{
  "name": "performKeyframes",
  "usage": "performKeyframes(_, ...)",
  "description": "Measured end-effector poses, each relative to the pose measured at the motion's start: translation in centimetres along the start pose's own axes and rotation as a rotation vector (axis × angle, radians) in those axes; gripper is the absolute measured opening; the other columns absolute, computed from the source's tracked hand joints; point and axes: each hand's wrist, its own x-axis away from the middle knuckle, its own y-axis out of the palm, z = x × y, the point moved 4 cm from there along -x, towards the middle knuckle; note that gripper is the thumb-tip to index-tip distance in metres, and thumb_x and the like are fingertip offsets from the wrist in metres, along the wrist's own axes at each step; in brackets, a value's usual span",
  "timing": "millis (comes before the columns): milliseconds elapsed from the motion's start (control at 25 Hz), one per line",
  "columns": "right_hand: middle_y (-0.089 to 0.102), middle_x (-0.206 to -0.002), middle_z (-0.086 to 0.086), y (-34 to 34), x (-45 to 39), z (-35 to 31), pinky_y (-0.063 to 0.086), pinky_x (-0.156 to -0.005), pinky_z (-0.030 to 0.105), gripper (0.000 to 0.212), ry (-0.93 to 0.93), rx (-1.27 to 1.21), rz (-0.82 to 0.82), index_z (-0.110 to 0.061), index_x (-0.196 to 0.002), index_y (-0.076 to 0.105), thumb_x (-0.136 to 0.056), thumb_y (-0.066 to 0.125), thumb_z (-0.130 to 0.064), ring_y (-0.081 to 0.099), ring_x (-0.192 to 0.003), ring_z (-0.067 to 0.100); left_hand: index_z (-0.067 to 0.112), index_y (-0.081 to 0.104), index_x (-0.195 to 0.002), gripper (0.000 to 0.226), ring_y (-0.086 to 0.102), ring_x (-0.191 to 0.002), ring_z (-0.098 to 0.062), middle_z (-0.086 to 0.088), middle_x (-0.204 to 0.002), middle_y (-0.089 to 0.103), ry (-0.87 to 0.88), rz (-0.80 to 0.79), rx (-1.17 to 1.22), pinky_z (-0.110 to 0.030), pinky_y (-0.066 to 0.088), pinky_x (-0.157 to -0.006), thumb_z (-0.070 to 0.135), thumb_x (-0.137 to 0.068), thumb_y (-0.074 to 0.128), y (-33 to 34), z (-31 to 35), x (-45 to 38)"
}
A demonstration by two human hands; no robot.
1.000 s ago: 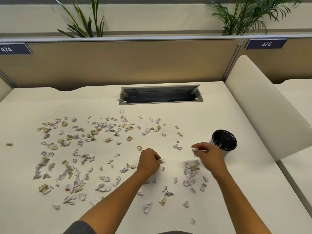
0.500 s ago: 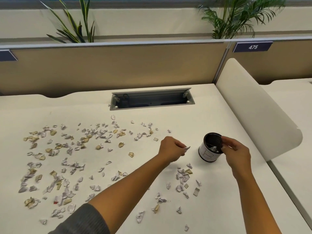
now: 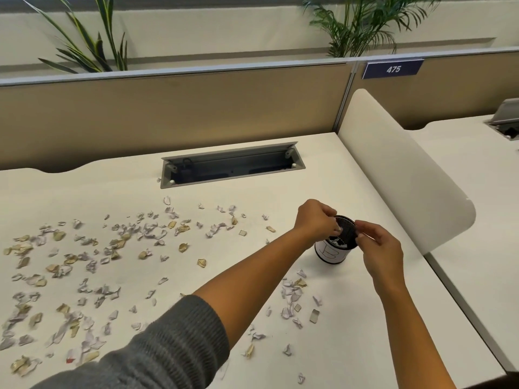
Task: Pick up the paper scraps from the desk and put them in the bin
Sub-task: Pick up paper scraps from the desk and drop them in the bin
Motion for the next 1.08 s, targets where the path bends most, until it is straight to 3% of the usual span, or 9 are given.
performKeyframes(200, 0.073, -0.107, -0.004, 0.1, -0.3, 0.4, 0.048, -0.086, 0.026, 0.031, 0.022, -0.001, 0.002, -0.026, -0.105, 0.072, -0.091, 0.057, -0.003, 0.066, -0.103, 0.012, -0.007, 0.061, -0.118, 0.030, 0.067, -0.090, -0.029, -0.019, -0.109, 0.061, -0.025, -0.027, 0.181, -0.032, 0.062, -0.067, -0.011, -0.090, 0.048, -1.6, -0.9, 0.1)
performKeyframes(360, 0.075, -0.105, -0.002, 1.4, 0.3, -0.1, 0.050, -0.090, 0.025, 0.029, 0.012, -0.041, -0.038, -0.023, -0.103, 0.073, -0.091, 0.059, -0.001, 0.069, -0.100, 0.011, -0.005, 0.064, -0.115, 0.031, 0.068, -0.095, -0.027, -0.021, -0.114, 0.065, 0.006, 0.005, 0.180, -0.031, 0.061, -0.073, -0.009, -0.092, 0.045, -3.9, -2.2, 0.2)
performKeyframes(520, 0.076, -0.102, -0.002, 4.4, 2.2, -1.0, 0.054, -0.081, 0.016, 0.030, -0.046, -0.122, -0.256, -0.018, -0.104, 0.075, -0.094, 0.055, 0.003, 0.073, -0.093, 0.009, 0.011, 0.072, -0.112, 0.032, 0.068, -0.096, -0.020, -0.006, -0.114, 0.069, 0.096, 0.044, -0.183, -0.014, 0.053, -0.062, 0.003, -0.092, 0.048, -6.4, -5.6, 1.5)
performKeyframes(640, 0.073, -0.109, -0.004, 7.0, 3.9, 0.2, 0.051, -0.085, 0.015, 0.032, -0.068, 0.084, -0.434, -0.019, -0.107, 0.072, -0.095, 0.052, 0.003, 0.070, -0.102, 0.010, 0.016, 0.069, -0.117, 0.029, 0.060, -0.116, -0.018, -0.003, -0.128, 0.063, 0.161, -0.072, -0.538, -0.027, 0.050, -0.096, 0.015, -0.091, 0.057, -6.1, -9.6, 3.4)
performKeyframes(760, 0.060, -0.131, -0.001, 8.8, 4.9, 2.2, 0.038, -0.099, 0.018, 0.035, -0.178, 0.492, -0.462, -0.015, -0.126, 0.064, -0.097, 0.049, 0.000, 0.055, -0.124, 0.014, 0.012, 0.059, -0.130, 0.052, 0.054, -0.124, -0.020, -0.006, -0.136, 0.057, 0.201, -0.227, -0.711, -0.033, 0.044, -0.106, 0.033, -0.084, 0.070, -4.9, -12.6, 5.2)
performKeyframes(880, 0.032, -0.157, 0.008, 10.7, 5.6, 4.0, 0.026, -0.115, 0.024, 0.052, -0.234, 0.719, -0.551, -0.010, -0.144, 0.046, -0.095, 0.048, 0.005, 0.031, -0.146, 0.020, 0.016, 0.052, -0.137, 0.067, 0.046, -0.131, -0.019, -0.004, -0.146, 0.048, 0.254, -0.319, -0.795, -0.031, 0.038, -0.108, 0.045, -0.080, 0.072, -4.1, -13.9, 6.6)
performKeyframes(1000, 0.008, -0.165, 0.010, 11.6, 5.8, 4.9, 0.020, -0.121, 0.030, 0.066, -0.258, 0.825, -0.576, -0.011, -0.153, 0.031, -0.092, 0.054, 0.003, 0.005, -0.154, 0.023, 0.019, 0.056, -0.134, 0.054, 0.044, -0.133, -0.019, -0.001, -0.151, 0.042, 0.321, -0.337, -0.897, -0.033, 0.041, -0.107, 0.033, -0.084, 0.069, -4.3, -14.5, 7.5)
performKeyframes(1080, -0.001, -0.165, 0.013, 11.7, 5.9, 5.5, 0.017, -0.122, 0.030, 0.070, -0.257, 0.890, -0.583, -0.011, -0.155, 0.022, -0.093, 0.051, 0.004, -0.003, -0.154, 0.025, 0.018, 0.060, -0.130, 0.045, 0.049, -0.129, -0.020, -0.001, -0.147, 0.046, 0.359, -0.318, -0.961, -0.036, 0.046, -0.101, 0.019, -0.086, 0.066, -4.8, -14.7, 7.7)
